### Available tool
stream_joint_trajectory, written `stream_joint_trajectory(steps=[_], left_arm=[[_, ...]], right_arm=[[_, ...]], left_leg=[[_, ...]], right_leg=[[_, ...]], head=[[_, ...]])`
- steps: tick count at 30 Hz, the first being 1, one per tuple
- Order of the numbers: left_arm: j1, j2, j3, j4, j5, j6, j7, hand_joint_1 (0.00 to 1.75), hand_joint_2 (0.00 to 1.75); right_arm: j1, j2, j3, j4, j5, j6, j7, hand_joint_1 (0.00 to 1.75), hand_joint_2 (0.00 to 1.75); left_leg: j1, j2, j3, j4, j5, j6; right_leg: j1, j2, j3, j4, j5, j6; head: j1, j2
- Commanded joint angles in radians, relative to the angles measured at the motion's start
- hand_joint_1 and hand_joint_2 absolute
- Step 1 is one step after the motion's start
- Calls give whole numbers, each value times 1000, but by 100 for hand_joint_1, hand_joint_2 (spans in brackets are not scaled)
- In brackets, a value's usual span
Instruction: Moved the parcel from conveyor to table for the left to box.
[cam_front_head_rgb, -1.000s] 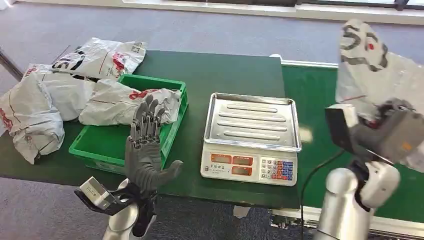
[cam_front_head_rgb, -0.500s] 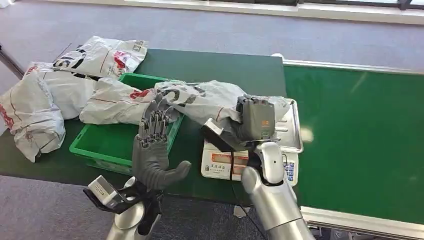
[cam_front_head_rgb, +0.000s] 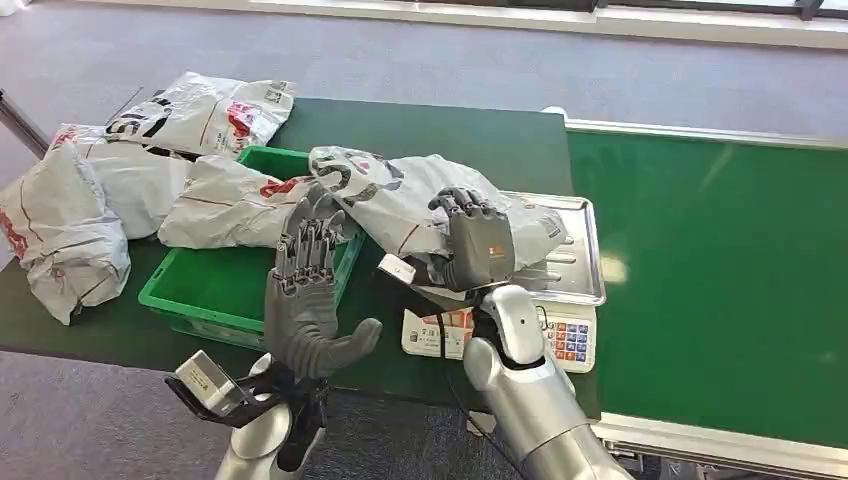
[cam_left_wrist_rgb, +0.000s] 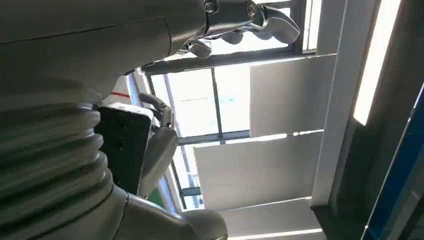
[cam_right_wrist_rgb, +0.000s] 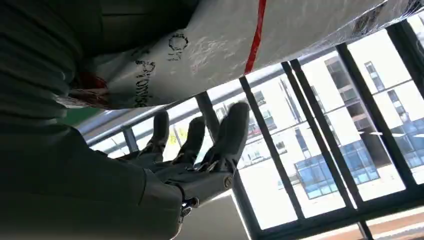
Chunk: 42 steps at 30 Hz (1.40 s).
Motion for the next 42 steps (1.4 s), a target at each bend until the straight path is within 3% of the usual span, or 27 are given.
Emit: stream_joint_trajectory(steps=[1, 2, 5, 8, 13, 16, 30, 32, 34, 35, 38, 41, 42], left_arm=[[-48, 9, -12, 39, -2, 10, 3, 0, 175], [-48, 15, -9, 39, 1, 6, 3, 0, 175], [-41, 21, -2, 35, 5, -12, 3, 0, 175], [-39, 20, -1, 35, 3, -15, 3, 0, 175], [-43, 23, -4, 40, -1, -30, 3, 0, 175], [-59, 24, -7, 56, -1, -47, 3, 0, 175], [-63, 25, 2, 46, -2, -50, 3, 0, 175], [-74, 36, -3, 56, -157, 53, 3, 0, 175], [-126, 46, -12, 103, -546, 261, 73, 0, 175], [-180, 70, -36, 152, -828, 346, 175, 0, 175], [-323, 117, -55, 297, -1048, 314, 271, 0, 175], [-337, 114, -51, 336, -1046, 329, 263, 0, 175], [-460, 203, -170, 436, -1298, 251, 415, 0, 175]], right_arm=[[-28, -28, -25, -59, -361, 261, -167, 0, 0], [-10, -38, -54, -132, -546, 428, -225, 0, 0], [3, -72, -100, -208, -812, 692, -269, 0, 0], [9, -89, -111, -231, -871, 746, -279, 0, 0], [31, -110, -178, -285, -1204, 1037, -280, 0, 0], [37, -114, -223, -304, -1501, 1265, -218, 0, 0], [46, -125, -223, -355, -1562, 1248, -215, 0, 0], [71, -143, -218, -440, -1520, 1217, -319, 0, 0], [131, -164, -249, -601, -1458, 1154, -399, 0, 0], [182, -175, -279, -711, -1401, 1106, -432, 0, 175], [279, -178, -341, -888, -1287, 1042, -494, 0, 175], [283, -170, -340, -895, -1282, 1047, -489, 0, 175], [302, -153, -361, -986, -1203, 976, -560, 0, 175]], left_leg=[[0, -2, 0, 0, 0, 0], [0, -3, 0, 0, 0, 0], [0, -4, 0, 0, 1, 0], [0, -4, 0, -1, 1, 0], [0, -4, 0, -1, 1, 1], [1, -6, 1, -1, 1, 1], [0, -2, 2, -2, 0, 1], [0, -2, 2, -1, 0, 1], [0, -5, 1, -1, 1, 1], [0, -8, -1, -1, 1, 1], [0, -13, -1, -1, 2, 0], [-1, -14, -1, -1, 2, 1], [0, -9, -1, 0, 1, 1]], right_leg=[[0, -3, 1, 0, -1, 0], [0, -4, 1, 0, -1, 0], [0, -5, 1, 0, -1, 0], [0, -5, 1, -1, -1, 0], [0, -5, 2, -1, 0, 0], [1, -7, 3, -3, 0, 0], [0, -4, 2, -2, 0, 0], [0, -4, 3, -2, 0, 0], [0, -6, 3, -2, 0, 0], [0, -10, 2, -1, -1, 0], [0, -14, 3, -1, -2, 0], [-1, -15, 4, -1, -1, 0], [-1, -11, 2, -1, 0, 0]], head=[[0, 0], [0, 0], [0, 0], [0, 0], [0, 0], [0, 0], [0, 0], [0, 0], [0, 0], [0, 0], [0, 0], [1, 0], [0, 0]])
